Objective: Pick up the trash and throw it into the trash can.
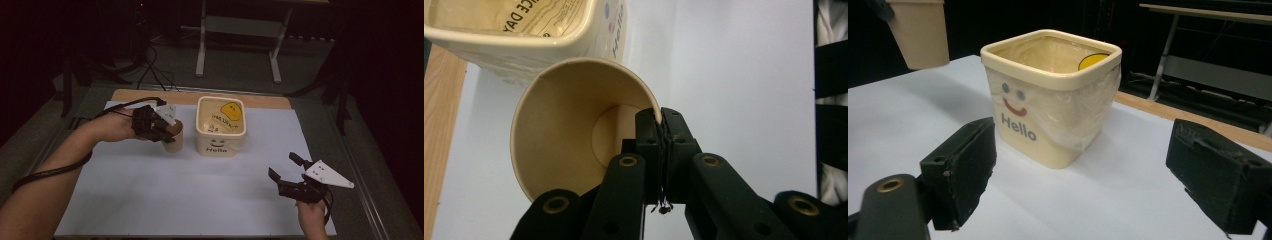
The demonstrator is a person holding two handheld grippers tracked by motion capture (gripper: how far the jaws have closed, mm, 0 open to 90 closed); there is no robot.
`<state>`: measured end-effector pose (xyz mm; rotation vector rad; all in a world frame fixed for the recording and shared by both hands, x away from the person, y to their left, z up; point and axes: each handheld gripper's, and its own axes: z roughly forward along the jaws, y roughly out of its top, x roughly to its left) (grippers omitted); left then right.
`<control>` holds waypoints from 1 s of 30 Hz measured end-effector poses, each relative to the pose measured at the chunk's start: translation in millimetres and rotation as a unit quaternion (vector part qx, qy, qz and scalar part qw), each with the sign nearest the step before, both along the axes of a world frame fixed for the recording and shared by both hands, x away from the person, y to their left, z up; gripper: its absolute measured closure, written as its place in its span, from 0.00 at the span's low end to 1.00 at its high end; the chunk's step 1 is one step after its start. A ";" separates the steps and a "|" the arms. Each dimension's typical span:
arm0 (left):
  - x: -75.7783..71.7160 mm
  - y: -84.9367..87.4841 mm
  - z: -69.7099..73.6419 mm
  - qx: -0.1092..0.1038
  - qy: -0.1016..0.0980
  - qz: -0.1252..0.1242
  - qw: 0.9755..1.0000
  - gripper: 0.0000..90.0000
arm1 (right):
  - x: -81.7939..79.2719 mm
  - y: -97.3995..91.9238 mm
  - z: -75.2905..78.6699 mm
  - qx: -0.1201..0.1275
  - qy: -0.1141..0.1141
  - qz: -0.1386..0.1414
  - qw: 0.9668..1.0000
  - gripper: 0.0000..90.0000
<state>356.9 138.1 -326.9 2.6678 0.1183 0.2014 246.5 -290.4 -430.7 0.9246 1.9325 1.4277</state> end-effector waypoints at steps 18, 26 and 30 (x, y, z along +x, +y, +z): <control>3.2 -15.6 51.0 0.009 -0.016 -0.016 1.000 0.99 | 0.4 1.3 -0.5 0.000 0.003 0.005 1.000 0.14; 13.0 -26.6 60.7 0.012 -0.015 -0.017 1.000 0.99 | 0.9 0.7 -0.8 0.003 0.002 0.004 1.000 0.14; 16.6 -32.5 66.8 0.013 -0.011 -0.021 1.000 0.99 | 1.3 1.0 -1.2 0.002 0.004 0.005 1.000 0.14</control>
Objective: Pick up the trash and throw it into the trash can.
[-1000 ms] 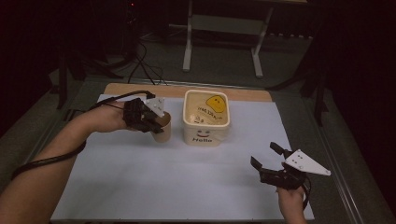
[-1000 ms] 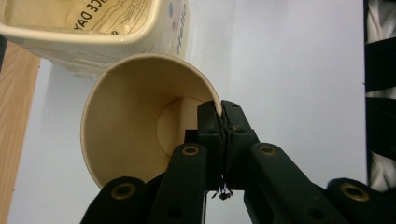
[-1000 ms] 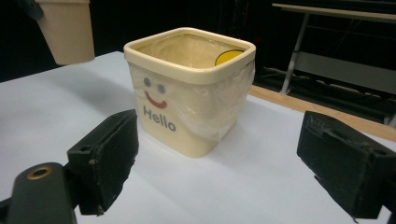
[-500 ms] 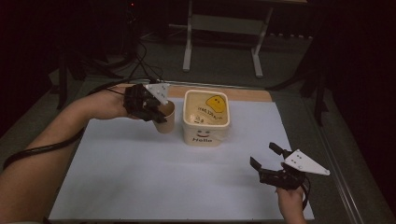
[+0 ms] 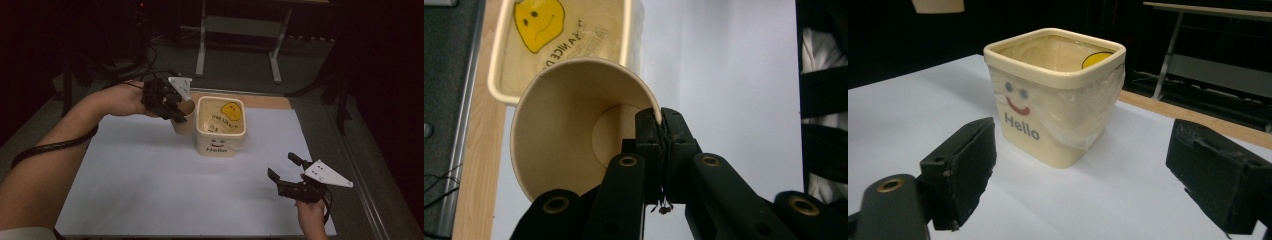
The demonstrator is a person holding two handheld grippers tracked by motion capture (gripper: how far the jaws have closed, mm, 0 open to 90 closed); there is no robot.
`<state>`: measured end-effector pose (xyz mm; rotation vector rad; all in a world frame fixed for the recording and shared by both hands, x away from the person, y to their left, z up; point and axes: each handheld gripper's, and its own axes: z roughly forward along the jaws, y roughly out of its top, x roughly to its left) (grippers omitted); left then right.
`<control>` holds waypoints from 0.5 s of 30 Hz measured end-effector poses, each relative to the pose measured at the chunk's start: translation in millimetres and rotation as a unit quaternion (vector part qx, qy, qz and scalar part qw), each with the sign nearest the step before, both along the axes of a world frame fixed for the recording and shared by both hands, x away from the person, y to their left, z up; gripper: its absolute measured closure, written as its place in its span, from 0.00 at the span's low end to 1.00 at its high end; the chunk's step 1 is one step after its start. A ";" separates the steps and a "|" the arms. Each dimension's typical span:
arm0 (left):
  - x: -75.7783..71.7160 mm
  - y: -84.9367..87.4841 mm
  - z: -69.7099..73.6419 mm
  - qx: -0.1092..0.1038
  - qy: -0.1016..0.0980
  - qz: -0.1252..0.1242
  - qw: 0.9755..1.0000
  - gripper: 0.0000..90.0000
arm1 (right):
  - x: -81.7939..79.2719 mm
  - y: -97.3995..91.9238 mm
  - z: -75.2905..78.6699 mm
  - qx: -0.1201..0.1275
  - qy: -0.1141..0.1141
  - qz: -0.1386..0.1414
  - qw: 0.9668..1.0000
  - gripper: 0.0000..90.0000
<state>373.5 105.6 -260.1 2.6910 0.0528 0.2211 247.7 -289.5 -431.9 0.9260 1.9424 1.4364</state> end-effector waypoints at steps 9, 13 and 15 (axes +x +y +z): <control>6.7 -16.0 12.1 0.008 -0.008 -0.005 1.000 0.99 | 0.2 -0.5 -0.1 0.000 0.001 0.000 1.000 0.14; 10.5 -22.9 18.0 0.003 -0.006 -0.005 1.000 0.99 | 0.3 -0.1 -0.3 -0.002 0.001 0.002 1.000 0.14; 12.0 -26.5 20.1 0.003 -0.009 -0.006 1.000 0.99 | 0.1 -0.1 -0.1 -0.004 0.000 0.002 1.000 0.14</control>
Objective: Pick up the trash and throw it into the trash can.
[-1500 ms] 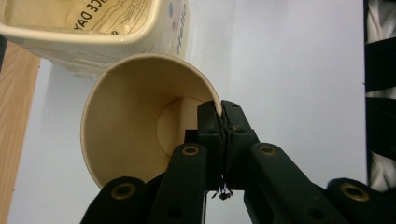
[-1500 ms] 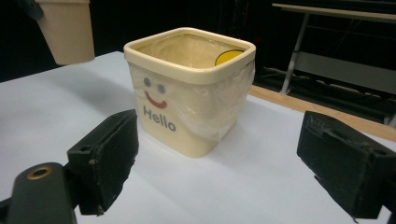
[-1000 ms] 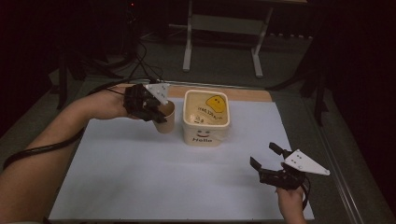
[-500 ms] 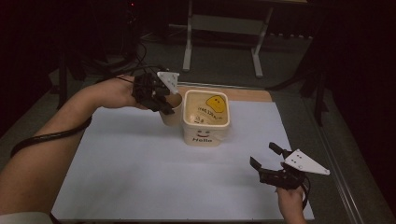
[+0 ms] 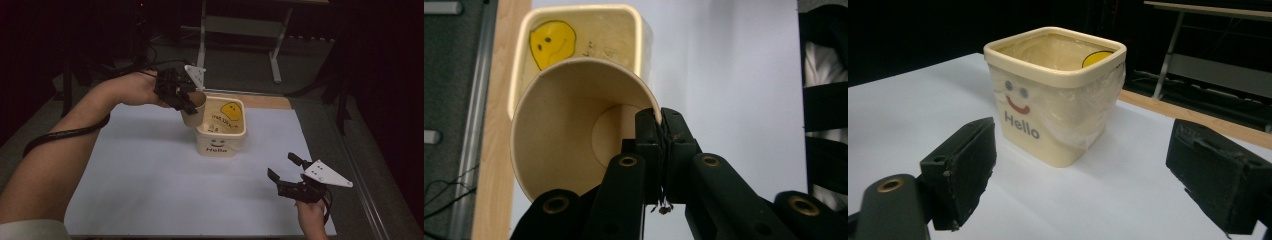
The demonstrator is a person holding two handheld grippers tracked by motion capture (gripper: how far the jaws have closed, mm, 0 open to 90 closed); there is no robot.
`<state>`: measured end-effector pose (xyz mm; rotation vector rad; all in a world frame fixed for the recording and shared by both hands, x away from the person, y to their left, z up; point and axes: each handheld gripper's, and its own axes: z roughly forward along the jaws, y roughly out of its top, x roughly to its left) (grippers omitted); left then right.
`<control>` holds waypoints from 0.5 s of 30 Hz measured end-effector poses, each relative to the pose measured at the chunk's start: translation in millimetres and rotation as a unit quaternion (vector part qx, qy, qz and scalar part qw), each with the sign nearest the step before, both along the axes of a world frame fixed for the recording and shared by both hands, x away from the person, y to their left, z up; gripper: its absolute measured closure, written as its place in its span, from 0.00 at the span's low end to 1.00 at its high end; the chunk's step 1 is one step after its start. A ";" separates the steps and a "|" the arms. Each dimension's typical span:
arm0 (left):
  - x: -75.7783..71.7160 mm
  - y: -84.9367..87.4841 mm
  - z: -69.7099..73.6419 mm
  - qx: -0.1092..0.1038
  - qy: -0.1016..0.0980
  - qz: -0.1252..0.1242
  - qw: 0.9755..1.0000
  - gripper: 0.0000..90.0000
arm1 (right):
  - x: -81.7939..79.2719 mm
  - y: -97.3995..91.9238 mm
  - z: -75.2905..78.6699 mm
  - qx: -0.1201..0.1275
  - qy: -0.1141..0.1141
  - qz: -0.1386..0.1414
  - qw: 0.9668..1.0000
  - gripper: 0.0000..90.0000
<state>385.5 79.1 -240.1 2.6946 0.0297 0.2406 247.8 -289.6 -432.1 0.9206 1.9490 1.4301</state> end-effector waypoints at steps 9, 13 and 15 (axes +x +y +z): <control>9.8 -19.3 5.2 0.012 -0.002 -0.008 1.000 0.99 | 0.0 0.5 0.2 0.001 0.001 0.002 1.000 0.14; 15.6 -26.2 8.4 0.014 -0.004 -0.008 1.000 0.99 | 0.4 0.2 -0.4 -0.001 0.001 0.002 1.000 0.14; 18.5 -29.4 8.8 0.017 -0.005 -0.009 1.000 0.99 | 0.5 0.1 -0.4 -0.001 0.001 0.002 1.000 0.14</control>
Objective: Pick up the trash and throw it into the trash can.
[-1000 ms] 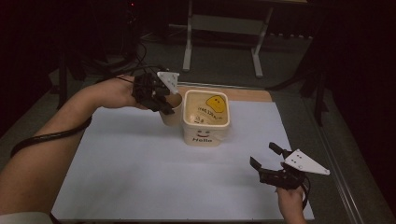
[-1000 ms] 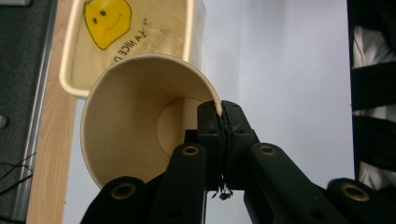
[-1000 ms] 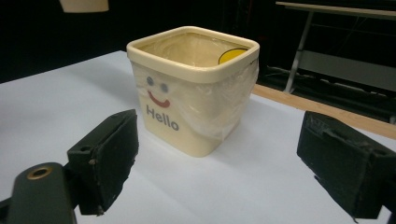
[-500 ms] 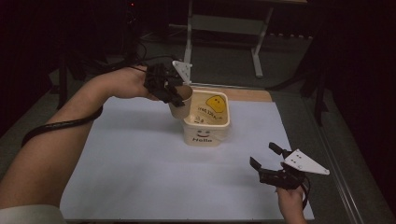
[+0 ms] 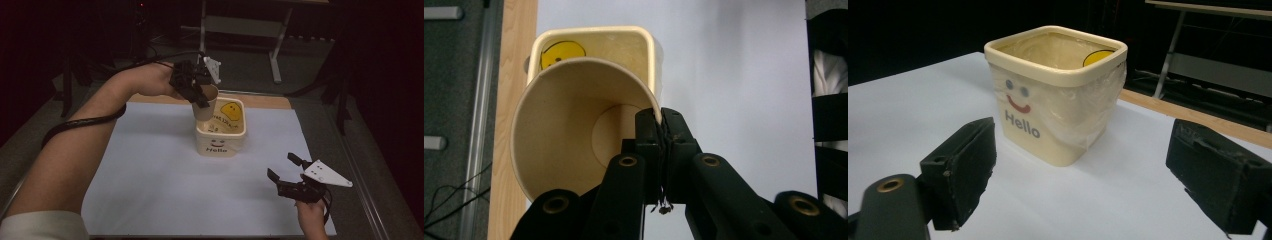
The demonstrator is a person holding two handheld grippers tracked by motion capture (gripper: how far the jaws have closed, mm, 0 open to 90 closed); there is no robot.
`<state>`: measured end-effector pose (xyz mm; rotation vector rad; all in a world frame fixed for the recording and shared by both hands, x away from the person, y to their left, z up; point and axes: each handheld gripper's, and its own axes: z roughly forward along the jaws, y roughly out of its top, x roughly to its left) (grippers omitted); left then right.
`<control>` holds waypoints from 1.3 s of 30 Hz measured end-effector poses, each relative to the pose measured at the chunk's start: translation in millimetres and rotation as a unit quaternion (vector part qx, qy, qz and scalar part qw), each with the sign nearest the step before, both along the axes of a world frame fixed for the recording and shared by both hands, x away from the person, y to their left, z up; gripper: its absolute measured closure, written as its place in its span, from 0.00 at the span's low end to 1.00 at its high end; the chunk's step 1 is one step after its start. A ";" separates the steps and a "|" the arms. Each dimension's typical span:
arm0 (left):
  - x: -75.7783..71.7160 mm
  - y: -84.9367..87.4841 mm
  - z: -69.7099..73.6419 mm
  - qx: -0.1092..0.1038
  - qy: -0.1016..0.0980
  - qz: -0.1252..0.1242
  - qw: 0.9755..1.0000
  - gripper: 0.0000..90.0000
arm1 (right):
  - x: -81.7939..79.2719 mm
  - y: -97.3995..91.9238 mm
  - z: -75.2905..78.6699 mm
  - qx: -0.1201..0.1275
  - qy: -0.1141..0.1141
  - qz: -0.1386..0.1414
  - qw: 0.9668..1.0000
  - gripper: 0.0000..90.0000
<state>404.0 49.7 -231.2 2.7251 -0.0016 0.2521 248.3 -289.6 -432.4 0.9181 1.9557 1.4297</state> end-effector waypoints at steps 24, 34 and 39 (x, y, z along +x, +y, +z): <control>24.1 -34.5 12.5 0.006 -0.008 -0.004 1.000 0.99 | 1.0 0.6 -0.8 0.002 0.003 0.005 1.000 0.14; 34.8 -48.2 6.8 0.003 -0.003 0.012 1.000 0.99 | 1.2 1.2 -1.3 -0.002 0.003 0.007 1.000 0.14; 40.4 -54.8 0.8 0.012 -0.001 0.019 1.000 0.99 | 1.4 1.3 -1.2 -0.002 0.004 0.009 1.000 0.14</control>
